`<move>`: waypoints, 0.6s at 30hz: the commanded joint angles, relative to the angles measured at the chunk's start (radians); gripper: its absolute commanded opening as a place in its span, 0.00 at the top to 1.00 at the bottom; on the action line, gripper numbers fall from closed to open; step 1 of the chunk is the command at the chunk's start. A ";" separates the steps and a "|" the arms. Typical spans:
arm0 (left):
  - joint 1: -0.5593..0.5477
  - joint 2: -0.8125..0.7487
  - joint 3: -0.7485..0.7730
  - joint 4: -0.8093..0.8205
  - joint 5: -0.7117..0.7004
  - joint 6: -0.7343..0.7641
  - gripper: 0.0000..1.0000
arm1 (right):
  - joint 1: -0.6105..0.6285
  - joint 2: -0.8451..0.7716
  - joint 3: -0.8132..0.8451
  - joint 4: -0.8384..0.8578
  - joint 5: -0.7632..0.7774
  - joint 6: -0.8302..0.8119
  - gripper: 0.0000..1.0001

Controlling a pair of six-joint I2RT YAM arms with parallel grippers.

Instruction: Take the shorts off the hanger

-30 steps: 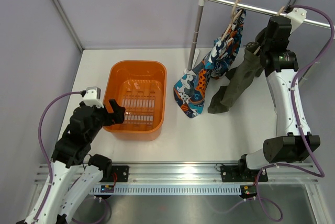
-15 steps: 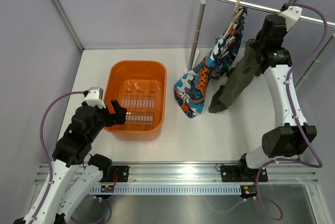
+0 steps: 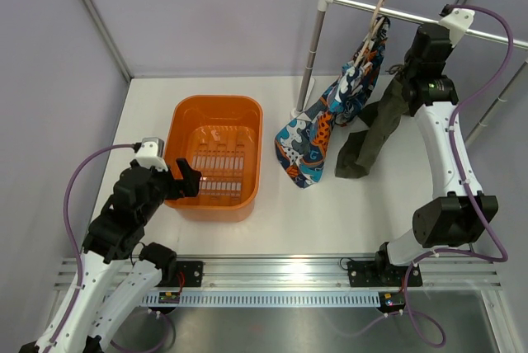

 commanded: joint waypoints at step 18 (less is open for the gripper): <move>-0.007 0.014 0.000 0.042 0.004 0.008 0.01 | 0.054 -0.214 0.147 -0.217 -0.166 0.073 1.00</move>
